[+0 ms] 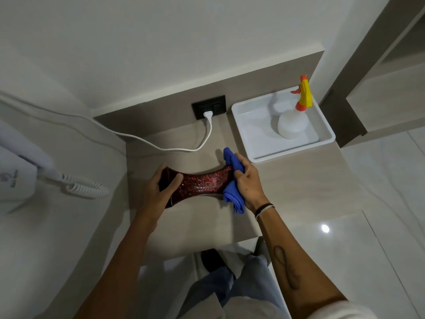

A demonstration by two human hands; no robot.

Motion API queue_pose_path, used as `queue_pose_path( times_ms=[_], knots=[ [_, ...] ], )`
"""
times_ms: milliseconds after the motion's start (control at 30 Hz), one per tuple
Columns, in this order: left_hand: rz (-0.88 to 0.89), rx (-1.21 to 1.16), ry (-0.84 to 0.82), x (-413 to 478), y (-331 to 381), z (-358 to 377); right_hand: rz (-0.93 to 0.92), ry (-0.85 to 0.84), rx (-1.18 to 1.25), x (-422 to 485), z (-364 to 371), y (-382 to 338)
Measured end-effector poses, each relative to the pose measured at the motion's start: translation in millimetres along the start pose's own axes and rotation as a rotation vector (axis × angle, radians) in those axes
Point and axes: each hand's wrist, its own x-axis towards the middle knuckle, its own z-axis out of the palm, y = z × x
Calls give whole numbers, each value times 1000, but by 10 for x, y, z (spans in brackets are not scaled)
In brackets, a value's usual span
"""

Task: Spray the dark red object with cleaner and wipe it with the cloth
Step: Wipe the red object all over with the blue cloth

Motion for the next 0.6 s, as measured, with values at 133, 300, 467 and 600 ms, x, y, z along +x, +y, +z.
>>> queue_pose_path(
  times_ms=[133,300,467,600],
  knots=[
    [141,215,-134,-64,-41,-148,-84,15,-124,26,75,-64],
    [369,389,-7,-13,-34,-110,-345,-114,-458,-328,341,-61],
    [407,425,-23,35,51,-97,-685,-461,-596,-820,811,74],
    [360,464,36,-26,-52,-138,-587,-286,-905,-573,397,197]
  ],
)
